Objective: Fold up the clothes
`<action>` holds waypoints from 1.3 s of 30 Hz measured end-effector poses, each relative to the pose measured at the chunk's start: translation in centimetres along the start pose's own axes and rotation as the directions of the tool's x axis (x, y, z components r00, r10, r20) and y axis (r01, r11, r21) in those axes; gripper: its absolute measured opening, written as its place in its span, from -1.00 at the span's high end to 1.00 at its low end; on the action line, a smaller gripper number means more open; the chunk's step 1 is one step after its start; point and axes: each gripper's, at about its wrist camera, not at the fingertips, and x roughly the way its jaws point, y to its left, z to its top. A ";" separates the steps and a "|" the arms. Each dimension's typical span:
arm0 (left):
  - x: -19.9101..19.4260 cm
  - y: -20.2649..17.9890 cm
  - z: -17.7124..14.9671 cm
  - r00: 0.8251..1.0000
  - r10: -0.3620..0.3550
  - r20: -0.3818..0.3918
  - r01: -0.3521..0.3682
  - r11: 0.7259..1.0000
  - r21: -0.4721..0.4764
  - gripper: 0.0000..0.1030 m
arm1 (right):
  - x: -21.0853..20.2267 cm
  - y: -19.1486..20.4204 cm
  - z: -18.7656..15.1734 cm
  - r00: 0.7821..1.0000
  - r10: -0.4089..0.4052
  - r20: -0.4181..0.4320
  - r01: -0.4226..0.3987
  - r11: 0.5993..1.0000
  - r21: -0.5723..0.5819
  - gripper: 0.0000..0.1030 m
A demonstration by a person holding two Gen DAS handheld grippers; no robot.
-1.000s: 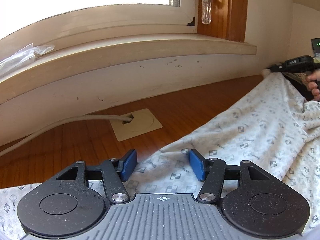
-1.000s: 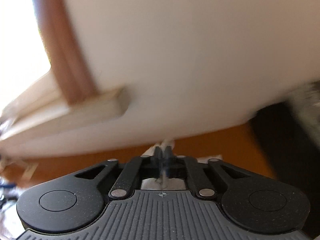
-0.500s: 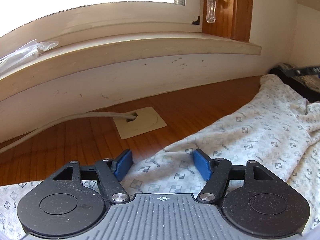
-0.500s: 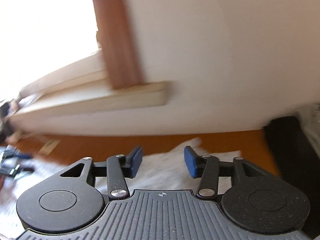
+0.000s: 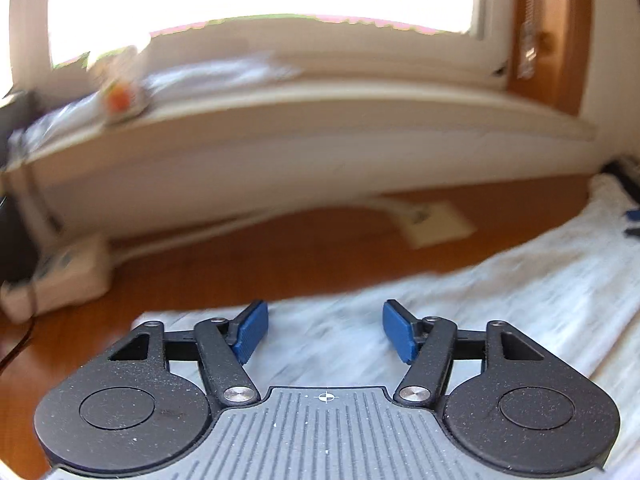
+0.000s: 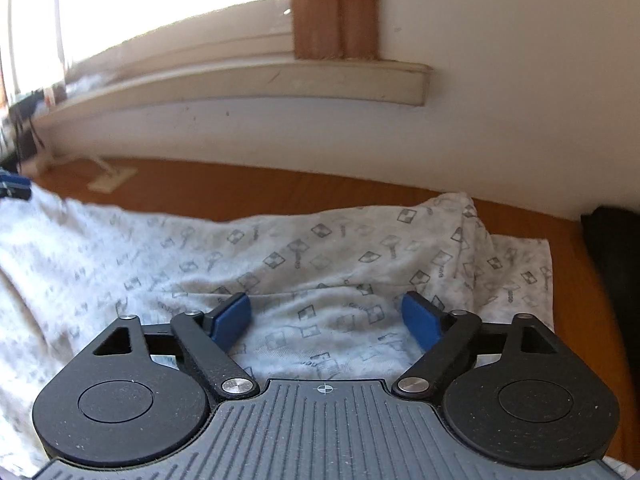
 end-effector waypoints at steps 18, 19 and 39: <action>-1.9 -4.8 1.1 0.994 -0.051 0.101 0.046 0.998 0.047 -0.39 | -3.8 -1.7 -0.4 0.991 -0.055 0.121 0.051 0.998 0.034 -0.98; -2.0 -6.4 1.5 0.991 -0.080 0.110 0.072 0.995 0.074 -0.44 | -5.0 -2.0 -0.7 0.986 -0.069 0.154 0.065 0.997 0.036 -1.00; 3.5 -28.7 2.4 0.901 -0.434 0.001 0.394 0.819 0.416 -1.00 | -19.0 -5.8 -14.2 0.927 -0.296 0.229 0.249 0.945 0.213 -1.00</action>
